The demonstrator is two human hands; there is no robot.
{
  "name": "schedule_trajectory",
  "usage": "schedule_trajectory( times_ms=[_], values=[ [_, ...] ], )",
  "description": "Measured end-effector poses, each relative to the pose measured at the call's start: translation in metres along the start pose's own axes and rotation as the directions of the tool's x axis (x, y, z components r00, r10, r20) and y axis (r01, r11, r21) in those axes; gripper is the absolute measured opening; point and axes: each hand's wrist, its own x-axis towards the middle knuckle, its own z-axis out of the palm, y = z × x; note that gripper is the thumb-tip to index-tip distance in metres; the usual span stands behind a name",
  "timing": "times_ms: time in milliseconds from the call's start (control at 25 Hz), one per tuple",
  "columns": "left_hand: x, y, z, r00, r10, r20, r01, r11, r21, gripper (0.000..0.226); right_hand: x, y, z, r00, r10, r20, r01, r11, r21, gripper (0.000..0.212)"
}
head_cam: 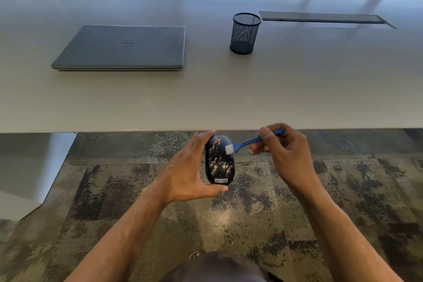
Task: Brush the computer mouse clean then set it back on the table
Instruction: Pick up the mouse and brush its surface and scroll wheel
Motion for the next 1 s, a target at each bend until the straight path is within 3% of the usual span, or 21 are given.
schedule_trajectory(
  times_ms=[80,280,480,640,800,1000],
  values=[
    [0.001,0.0,-0.001,1.0,0.008,-0.001,-0.008,1.0,0.001,0.113,-0.011,0.002,0.004,0.997,-0.043,0.062,0.044,0.999,-0.02,0.015],
    [-0.001,0.0,-0.003,1.0,0.009,-0.028,-0.009,1.0,-0.007,0.111,-0.018,0.002,-0.012,0.998,-0.063,0.011,0.063,0.998,0.003,0.022],
    [0.001,0.0,-0.003,1.0,0.001,-0.011,-0.001,1.0,-0.016,0.114,-0.023,0.002,-0.006,0.994,-0.083,0.076,0.081,0.996,0.028,0.029],
    [-0.002,-0.002,-0.004,1.0,0.011,-0.029,-0.011,1.0,-0.002,0.113,-0.024,0.002,-0.017,0.995,-0.088,0.036,0.086,0.994,0.07,0.024],
    [-0.004,-0.001,-0.005,1.0,0.008,-0.025,-0.008,1.0,-0.009,0.113,-0.03,0.002,-0.004,0.988,-0.109,0.111,0.102,0.993,0.065,0.03],
    [-0.007,-0.001,-0.006,1.0,0.006,-0.014,-0.006,1.0,0.017,0.115,-0.034,0.008,-0.016,0.995,-0.097,0.037,0.094,0.993,0.065,0.024]
  ],
)
